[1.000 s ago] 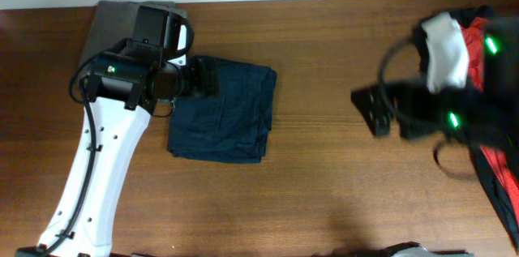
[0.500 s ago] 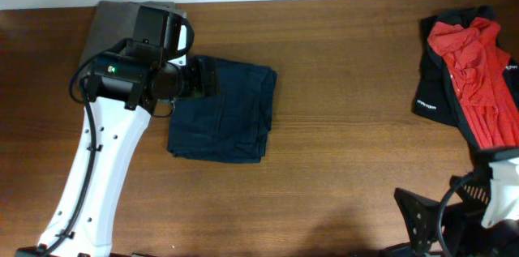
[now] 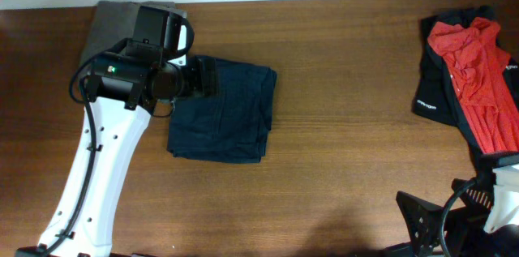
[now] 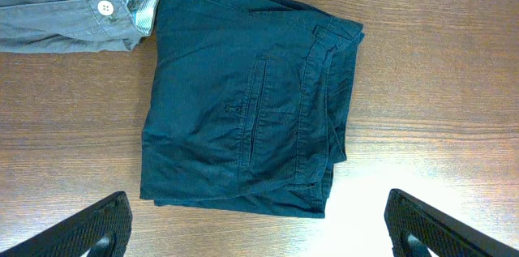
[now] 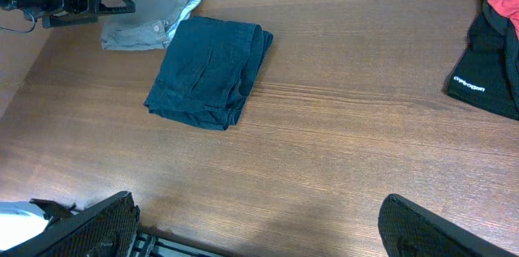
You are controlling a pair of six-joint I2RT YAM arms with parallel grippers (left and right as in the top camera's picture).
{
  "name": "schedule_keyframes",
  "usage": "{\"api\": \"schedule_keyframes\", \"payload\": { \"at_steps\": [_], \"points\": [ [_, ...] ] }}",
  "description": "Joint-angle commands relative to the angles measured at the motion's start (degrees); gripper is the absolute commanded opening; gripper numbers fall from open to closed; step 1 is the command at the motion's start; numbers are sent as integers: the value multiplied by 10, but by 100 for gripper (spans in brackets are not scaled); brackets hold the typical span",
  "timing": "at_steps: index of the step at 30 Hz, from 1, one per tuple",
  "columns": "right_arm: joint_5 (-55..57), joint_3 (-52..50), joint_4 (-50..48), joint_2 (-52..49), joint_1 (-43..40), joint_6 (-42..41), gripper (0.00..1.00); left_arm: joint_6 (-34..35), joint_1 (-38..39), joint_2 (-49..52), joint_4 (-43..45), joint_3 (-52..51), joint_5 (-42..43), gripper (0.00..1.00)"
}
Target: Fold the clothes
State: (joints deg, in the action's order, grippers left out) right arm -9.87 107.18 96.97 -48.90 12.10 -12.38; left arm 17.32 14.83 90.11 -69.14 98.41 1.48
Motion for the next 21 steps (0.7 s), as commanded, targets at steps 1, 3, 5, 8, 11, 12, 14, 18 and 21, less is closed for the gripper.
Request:
{"api": "schedule_keyframes", "payload": {
  "at_steps": [1, 3, 5, 8, 11, 12, 14, 18, 21],
  "points": [
    [16, -3, 3, 3, 3, 1, 99, -3, 1, -5, 1, 2, -2, 99],
    [25, -6, 3, 3, 3, 1, 99, -3, 1, -5, 1, 2, -2, 99],
    [49, -17, 2, 3, 1, 1, 99, -3, 1, -5, 1, 2, -2, 99],
    [77, -48, -19, 19, -23, 1, 99, -3, 1, -5, 1, 2, -2, 99],
    [83, -109, -59, 64, -68, 13, 99, -3, 1, -5, 1, 2, -2, 99],
    [83, -133, -75, 82, -80, 15, 99, -3, 1, -5, 1, 2, -2, 99],
    [82, -189, -109, 124, -100, 14, 99, -3, 1, -5, 1, 2, -2, 99],
    [82, -300, -176, 198, -110, 14, 99, -3, 1, -5, 1, 2, -2, 99],
    [70, -372, -223, 239, -111, 14, 99, -3, 1, -5, 1, 2, -2, 99]
  ]
}}
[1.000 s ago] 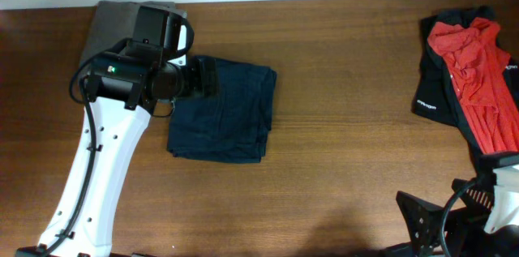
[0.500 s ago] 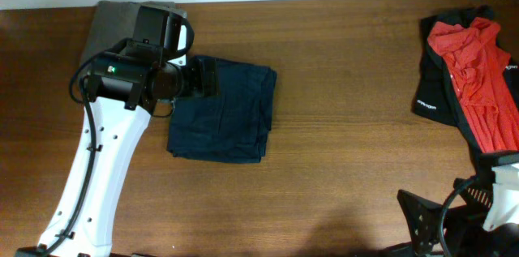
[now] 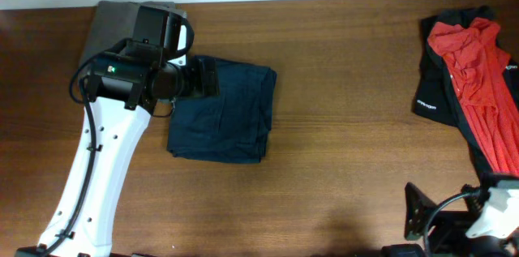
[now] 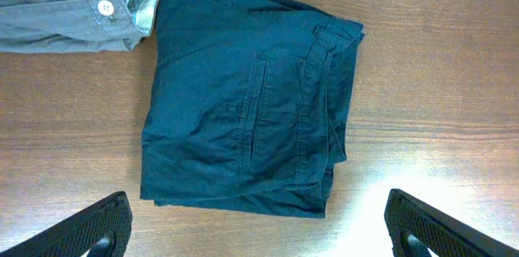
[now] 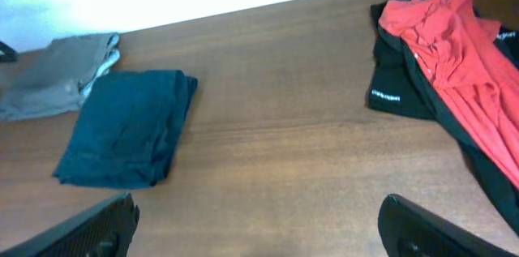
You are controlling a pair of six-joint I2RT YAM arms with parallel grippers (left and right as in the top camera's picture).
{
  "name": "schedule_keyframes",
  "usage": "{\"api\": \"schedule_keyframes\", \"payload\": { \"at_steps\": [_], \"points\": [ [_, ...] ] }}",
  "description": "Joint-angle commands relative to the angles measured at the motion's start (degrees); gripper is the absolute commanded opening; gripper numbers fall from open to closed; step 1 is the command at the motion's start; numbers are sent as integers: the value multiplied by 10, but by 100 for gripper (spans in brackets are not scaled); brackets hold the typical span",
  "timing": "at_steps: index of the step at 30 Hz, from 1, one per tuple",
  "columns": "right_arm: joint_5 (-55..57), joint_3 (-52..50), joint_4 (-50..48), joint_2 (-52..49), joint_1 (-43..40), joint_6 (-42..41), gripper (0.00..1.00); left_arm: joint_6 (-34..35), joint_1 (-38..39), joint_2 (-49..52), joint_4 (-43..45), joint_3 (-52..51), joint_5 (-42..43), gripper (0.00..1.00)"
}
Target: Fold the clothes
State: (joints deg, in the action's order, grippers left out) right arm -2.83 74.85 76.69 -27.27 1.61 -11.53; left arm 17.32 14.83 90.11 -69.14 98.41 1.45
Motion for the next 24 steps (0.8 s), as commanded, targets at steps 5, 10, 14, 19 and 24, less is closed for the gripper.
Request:
{"api": "schedule_keyframes", "payload": {
  "at_steps": [5, 10, 14, 19, 24],
  "points": [
    [-28, -139, -100, 57, -6, 6, 99, -3, 1, -5, 1, 2, -2, 99],
    [-43, -198, -150, 73, -6, 5, 99, -3, 1, -5, 1, 2, -2, 99],
    [-42, -215, -152, 80, -6, 6, 99, -3, 1, -5, 1, 2, -2, 99],
    [-40, -215, -152, 85, -6, 6, 99, -3, 1, -5, 1, 2, -2, 99],
    [-40, -215, -152, 103, -6, 6, 99, -3, 1, -5, 1, 2, -2, 99]
  ]
}}
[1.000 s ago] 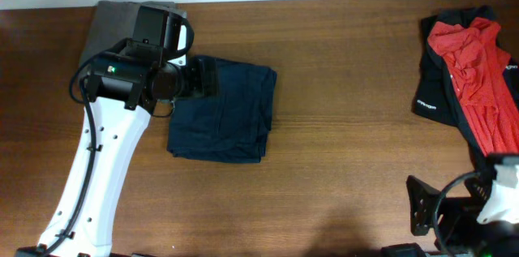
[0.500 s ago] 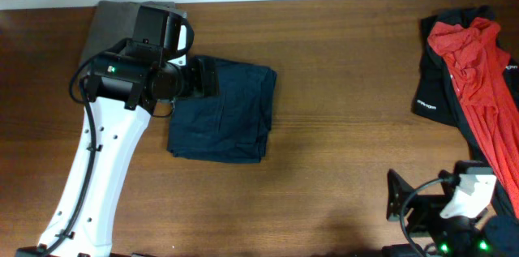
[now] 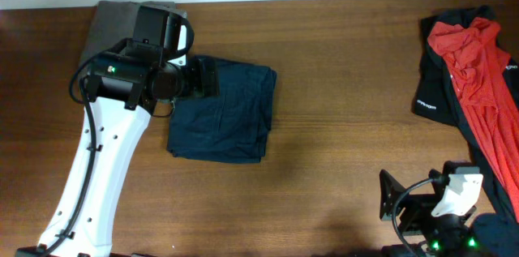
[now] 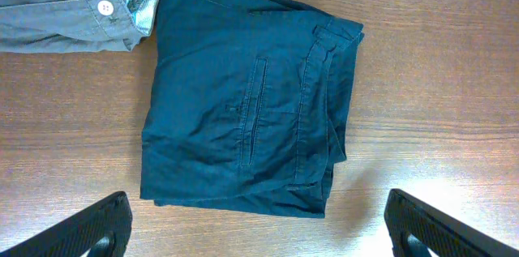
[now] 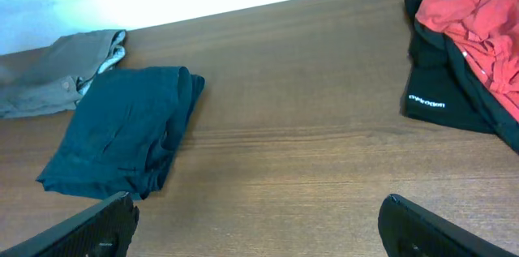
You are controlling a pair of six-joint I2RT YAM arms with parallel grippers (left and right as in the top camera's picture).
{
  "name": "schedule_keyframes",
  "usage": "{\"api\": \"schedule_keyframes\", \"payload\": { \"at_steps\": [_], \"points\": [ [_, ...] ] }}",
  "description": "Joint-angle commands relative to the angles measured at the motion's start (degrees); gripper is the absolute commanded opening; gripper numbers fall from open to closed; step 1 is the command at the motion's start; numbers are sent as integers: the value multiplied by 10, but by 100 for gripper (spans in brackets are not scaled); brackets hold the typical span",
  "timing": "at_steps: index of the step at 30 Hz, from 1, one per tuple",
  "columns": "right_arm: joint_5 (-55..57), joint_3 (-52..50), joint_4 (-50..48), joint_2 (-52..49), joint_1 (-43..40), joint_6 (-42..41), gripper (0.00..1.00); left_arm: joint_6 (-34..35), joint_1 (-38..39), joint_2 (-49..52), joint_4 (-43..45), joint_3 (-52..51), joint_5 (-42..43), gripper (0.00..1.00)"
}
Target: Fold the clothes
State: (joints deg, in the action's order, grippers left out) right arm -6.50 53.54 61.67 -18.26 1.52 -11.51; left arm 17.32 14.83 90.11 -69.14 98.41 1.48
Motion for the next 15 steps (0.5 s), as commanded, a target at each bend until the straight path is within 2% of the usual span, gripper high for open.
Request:
{"api": "schedule_keyframes", "payload": {
  "at_steps": [1, 12, 15],
  "points": [
    [-3, -2, -2, 16, -5, 5, 99, -3, 1, -5, 1, 2, -2, 99],
    [-2, -2, -9, 22, -5, 7, 99, -3, 1, -5, 1, 2, -2, 99],
    [-2, -9, -33, 22, -5, 51, 99, -3, 1, -5, 1, 2, -2, 99]
  ]
}}
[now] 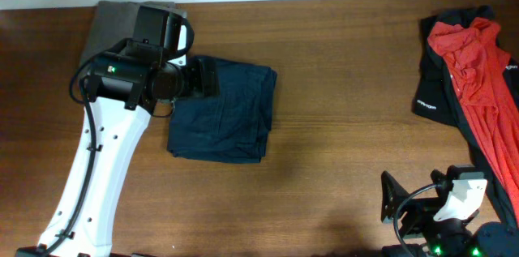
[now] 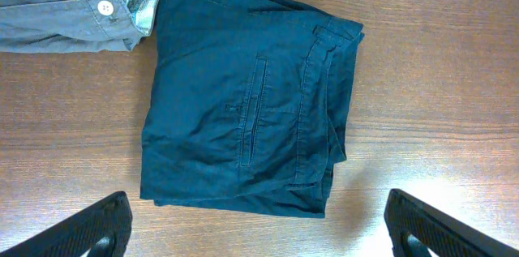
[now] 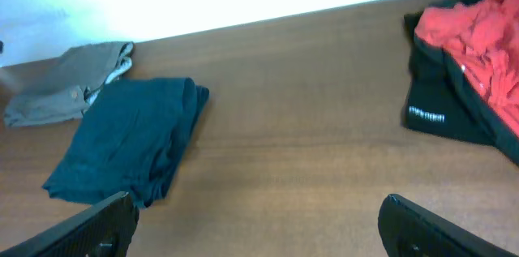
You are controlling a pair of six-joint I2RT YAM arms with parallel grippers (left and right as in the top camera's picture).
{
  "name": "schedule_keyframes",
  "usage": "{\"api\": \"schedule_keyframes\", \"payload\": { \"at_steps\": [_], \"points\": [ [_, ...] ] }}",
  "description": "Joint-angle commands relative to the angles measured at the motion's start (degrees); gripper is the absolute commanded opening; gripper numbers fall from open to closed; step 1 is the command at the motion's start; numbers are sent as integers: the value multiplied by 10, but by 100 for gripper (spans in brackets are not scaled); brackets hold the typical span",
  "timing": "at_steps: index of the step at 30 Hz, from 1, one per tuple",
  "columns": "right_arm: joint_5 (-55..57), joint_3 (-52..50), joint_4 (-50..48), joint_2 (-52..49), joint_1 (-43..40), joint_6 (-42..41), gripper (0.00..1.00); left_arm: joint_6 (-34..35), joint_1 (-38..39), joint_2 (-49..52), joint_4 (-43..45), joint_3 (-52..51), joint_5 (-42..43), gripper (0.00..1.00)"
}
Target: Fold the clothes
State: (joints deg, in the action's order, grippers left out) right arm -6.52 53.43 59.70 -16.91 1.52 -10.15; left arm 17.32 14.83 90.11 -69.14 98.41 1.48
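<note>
Folded dark blue shorts [image 1: 223, 111] lie left of the table's middle, also seen in the left wrist view [image 2: 243, 103] and the right wrist view [image 3: 130, 139]. A folded grey garment [image 1: 113, 18] lies at the far left corner, touching the blue one [image 2: 73, 2]. A heap of red cloth [image 1: 474, 70] on black cloth [image 1: 434, 87] lies unfolded at the right edge. My left gripper [image 2: 258, 229] hangs open above the blue shorts, nothing in it. My right gripper [image 3: 258, 226] is open at the near right, over bare wood.
The wooden table [image 1: 349, 87] ends at a white wall along the far side. The left arm's white link [image 1: 97, 176] slants over the near left. The black garment carries white lettering [image 3: 427, 115].
The right gripper has shifted slightly nearer the front edge and its view has tilted, blurred. The left arm and all the clothes are where they were.
The left gripper has hung open over the folded blue shorts throughout, and no cloth has moved. The right gripper first faced the left pile from the near right corner, then turned toward the red and black heap, and now sits open low at the near right.
</note>
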Motion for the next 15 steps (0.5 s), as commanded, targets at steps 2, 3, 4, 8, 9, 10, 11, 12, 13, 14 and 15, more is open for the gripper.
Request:
{"api": "schedule_keyframes", "payload": {
  "at_steps": [2, 3, 4, 8, 9, 10, 11, 12, 13, 14, 15],
  "points": [
    [-1, -18, -31, 9, -5, 75, 99, -3, 1, -5, 1, 2, -2, 99],
    [-1, -24, -39, 9, -5, 93, 99, -3, 1, -5, 1, 2, -2, 99],
    [-1, -35, -47, 11, -5, 109, 99, -3, 1, -5, 1, 2, -2, 99],
    [-1, -93, -104, 31, -5, 132, 99, -3, 1, -5, 1, 2, -2, 99],
    [-1, -113, -126, 38, -5, 132, 99, -3, 1, -5, 1, 2, -2, 99],
    [-2, -134, -149, 46, -5, 131, 99, -3, 1, -5, 1, 2, -2, 99],
    [-4, -160, -177, 54, -5, 130, 99, -3, 1, -5, 1, 2, -2, 99],
    [-5, -181, -201, 61, -5, 127, 99, -3, 1, -5, 1, 2, -2, 99],
    [-9, -202, -223, 69, -5, 127, 99, -3, 1, -5, 1, 2, -2, 99],
    [-10, -221, -243, 75, -5, 127, 99, -3, 1, -5, 1, 2, -2, 99],
    [-10, -240, -262, 82, -5, 127, 99, -3, 1, -5, 1, 2, -2, 99]
  ]
}}
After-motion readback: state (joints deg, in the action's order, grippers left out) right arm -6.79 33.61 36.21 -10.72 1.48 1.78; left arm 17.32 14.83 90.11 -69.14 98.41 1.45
